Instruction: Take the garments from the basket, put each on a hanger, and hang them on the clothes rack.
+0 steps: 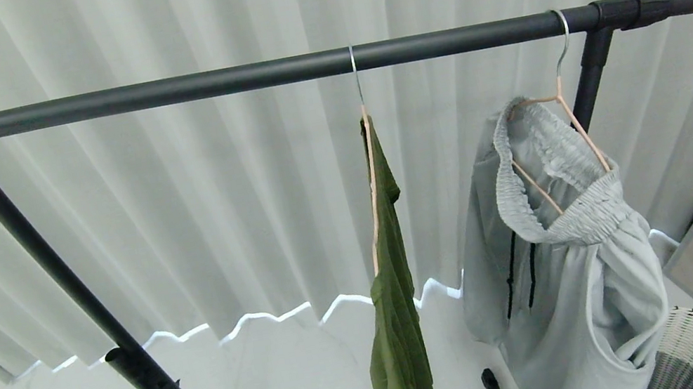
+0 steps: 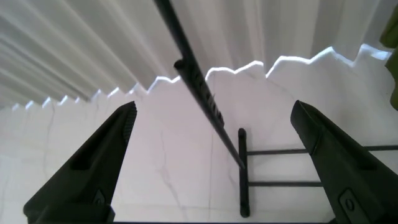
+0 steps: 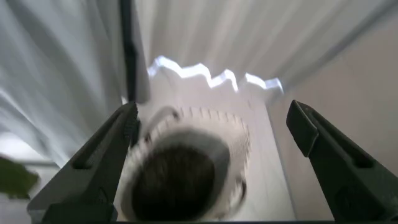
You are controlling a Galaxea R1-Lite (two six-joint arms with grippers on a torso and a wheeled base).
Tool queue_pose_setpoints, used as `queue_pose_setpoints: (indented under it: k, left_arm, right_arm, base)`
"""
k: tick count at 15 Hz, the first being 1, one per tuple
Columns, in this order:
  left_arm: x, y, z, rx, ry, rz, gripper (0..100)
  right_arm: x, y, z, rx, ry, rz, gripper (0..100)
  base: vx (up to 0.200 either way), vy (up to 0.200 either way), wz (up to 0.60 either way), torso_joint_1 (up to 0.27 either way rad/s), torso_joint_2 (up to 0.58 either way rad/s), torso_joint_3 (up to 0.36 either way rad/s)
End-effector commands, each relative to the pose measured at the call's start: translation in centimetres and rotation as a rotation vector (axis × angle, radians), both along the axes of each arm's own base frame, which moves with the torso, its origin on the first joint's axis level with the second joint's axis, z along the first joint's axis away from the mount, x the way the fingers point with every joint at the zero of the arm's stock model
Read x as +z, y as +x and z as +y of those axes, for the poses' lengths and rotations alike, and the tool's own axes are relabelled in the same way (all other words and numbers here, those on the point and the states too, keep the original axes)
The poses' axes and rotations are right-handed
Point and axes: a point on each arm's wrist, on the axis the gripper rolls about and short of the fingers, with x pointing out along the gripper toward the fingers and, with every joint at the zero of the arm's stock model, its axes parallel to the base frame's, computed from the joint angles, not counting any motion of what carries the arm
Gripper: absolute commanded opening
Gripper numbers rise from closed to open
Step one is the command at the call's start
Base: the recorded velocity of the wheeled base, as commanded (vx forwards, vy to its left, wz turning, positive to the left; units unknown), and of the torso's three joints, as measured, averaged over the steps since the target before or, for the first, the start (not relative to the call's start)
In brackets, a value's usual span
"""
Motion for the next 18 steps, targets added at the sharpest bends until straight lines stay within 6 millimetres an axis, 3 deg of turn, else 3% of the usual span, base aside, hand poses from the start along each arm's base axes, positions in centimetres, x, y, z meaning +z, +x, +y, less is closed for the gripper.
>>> queue_pose_setpoints:
  k: [1, 6, 8, 11, 15, 18]
  left_arm:
    - [-0.2, -2.7, 0.1, 0.054, -0.009, -0.064, 100]
    - [-3.0, -7.9, -0.3, 0.063, -0.001, -0.157, 100]
    - [-2.9, -8.8, -0.4, 0.071, -0.018, -0.24, 100]
    - [-3.0, -8.9, -0.3, 0.116, -0.057, -0.252, 100]
    - [-3.1, -8.9, -0.3, 0.121, -0.08, -0.256, 100]
    - [-3.3, -8.8, -0.3, 0.139, -0.127, -0.264, 100]
  right_arm:
    - [-2.7, -2.8, -0.4, -0.033, -0.007, -0.017, 100]
    - [-6.0, -6.5, -0.9, -0.138, -0.039, 0.063, 100]
    - [-7.0, -7.3, -0.5, -0.225, -0.034, 0.087, 100]
    - [-8.9, -6.7, -0.2, -0.289, -0.016, 0.07, 100]
    - [-10.1, -3.9, -0.3, -0.25, 0.037, -0.275, 100]
    - [-10.3, -3.9, -0.3, -0.26, 0.047, -0.263, 100]
  base:
    - [0.0, 0.0, 0.0, 0.0, 0.0, 0.0]
    - [0.0, 0.0, 0.0, 0.0, 0.0, 0.0]
    - [0.0, 0.0, 0.0, 0.0, 0.0, 0.0]
    - [0.0, 0.0, 0.0, 0.0, 0.0, 0.0]
    - [0.0, 0.0, 0.0, 0.0, 0.0, 0.0]
    - [0.0, 0.0, 0.0, 0.0, 0.0, 0.0]
